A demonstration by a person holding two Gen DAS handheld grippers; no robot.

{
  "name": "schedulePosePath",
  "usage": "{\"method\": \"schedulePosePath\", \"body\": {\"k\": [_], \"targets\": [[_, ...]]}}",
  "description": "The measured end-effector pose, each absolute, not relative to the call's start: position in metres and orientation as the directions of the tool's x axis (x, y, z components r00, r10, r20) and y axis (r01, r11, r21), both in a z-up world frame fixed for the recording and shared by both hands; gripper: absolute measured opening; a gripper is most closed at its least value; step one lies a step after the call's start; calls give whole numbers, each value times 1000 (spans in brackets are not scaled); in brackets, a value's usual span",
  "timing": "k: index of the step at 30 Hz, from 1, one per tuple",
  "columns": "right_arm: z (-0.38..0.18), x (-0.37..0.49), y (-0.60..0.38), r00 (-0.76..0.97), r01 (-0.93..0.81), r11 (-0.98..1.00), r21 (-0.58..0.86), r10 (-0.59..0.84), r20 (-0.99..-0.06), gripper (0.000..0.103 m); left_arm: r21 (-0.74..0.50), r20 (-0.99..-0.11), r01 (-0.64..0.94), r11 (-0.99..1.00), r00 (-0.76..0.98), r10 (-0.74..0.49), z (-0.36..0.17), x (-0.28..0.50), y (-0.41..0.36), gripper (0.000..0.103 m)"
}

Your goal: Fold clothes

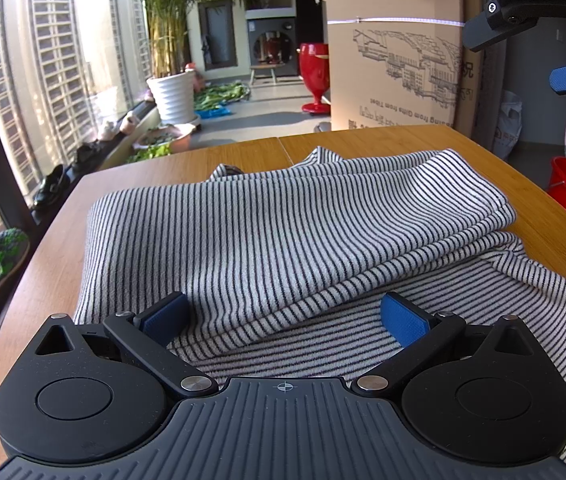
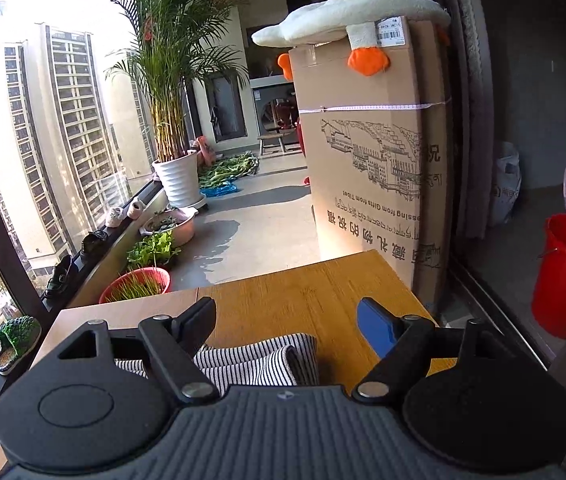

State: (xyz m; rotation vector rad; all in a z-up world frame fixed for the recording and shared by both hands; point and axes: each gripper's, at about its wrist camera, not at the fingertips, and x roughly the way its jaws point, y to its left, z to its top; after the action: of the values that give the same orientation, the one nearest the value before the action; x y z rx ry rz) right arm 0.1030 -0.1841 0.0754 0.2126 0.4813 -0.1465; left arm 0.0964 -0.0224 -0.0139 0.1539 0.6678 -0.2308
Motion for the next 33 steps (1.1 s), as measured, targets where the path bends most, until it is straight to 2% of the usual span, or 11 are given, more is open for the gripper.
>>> {"method": "schedulePosePath", "body": {"k": [4,8,11,16,21,25,33], "targets": [[66,104,-194,879,156,962,225,-31,-476,79,67,-628,260,963,761,-161,-14,97,-22,103],[61,106,-203,889,122,972,202,-17,-457,80,70,-627,259,963,762,-159,-15,100,-22,103],[55,108,-214,894,101,964,245,20,-448,80,69,-627,259,963,762,-160,-14,100,-22,103],[44,109,-229,885,12,942,336,146,-441,79,68,-628,259,963,762,-161,-14,102,-20,103],[33,102,-235,864,-89,924,371,257,-433,58,69,-628,259,963,762,-160,-15,101,-21,103],[15,93,-237,859,-115,912,393,289,-421,57,68,-628,259,963,762,-160,-15,101,-21,103],[-4,98,-235,864,-61,924,377,238,-444,57,70,-628,259,963,762,-159,-14,101,-22,103]]}}
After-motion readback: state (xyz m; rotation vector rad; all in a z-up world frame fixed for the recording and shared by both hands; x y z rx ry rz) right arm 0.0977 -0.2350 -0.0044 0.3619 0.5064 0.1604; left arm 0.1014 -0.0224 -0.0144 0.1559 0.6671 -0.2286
